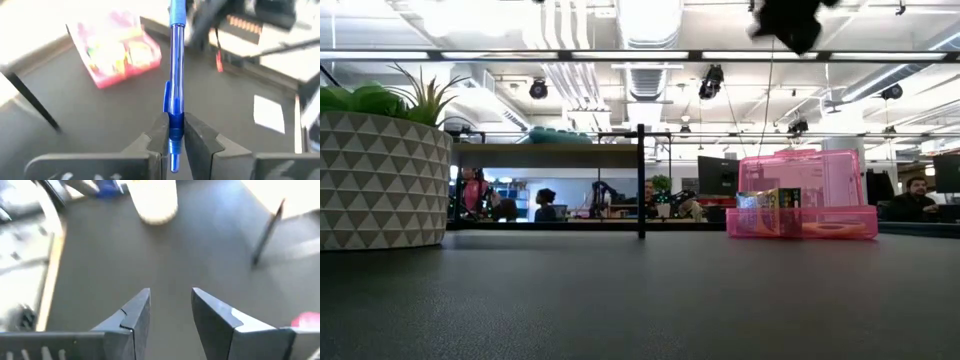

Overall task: Pack school essentials
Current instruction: Put the blue pen into the pink supply box

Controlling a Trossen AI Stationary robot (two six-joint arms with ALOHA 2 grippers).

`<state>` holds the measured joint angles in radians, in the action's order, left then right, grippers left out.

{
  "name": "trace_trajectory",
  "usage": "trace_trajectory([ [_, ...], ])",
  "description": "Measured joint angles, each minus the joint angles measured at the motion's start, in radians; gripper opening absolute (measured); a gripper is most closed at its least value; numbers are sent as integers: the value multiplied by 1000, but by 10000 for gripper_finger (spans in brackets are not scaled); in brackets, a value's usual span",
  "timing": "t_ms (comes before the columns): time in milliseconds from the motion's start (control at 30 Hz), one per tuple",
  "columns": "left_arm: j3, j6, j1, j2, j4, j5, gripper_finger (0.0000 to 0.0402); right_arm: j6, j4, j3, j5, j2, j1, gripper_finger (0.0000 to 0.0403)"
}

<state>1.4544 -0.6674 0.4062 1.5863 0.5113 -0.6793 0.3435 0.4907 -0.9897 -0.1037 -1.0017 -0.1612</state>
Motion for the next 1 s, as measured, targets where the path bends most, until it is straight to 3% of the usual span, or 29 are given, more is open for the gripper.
trace_trajectory([
  [233, 0, 387, -57, -48, -343, -56, 31, -118, -395, 0, -30, 17, 0, 132],
  [400, 0, 613, -85, -50, -542, -58, 31, -203, -578, 0, -80, -4, 8, 132],
  [733, 0, 627, -135, -47, -547, -45, 31, -249, -819, 0, -84, -19, 28, 132],
  [1000, 0, 649, -164, -46, -547, -9, 31, -232, -871, 0, -85, -55, 70, 127],
])
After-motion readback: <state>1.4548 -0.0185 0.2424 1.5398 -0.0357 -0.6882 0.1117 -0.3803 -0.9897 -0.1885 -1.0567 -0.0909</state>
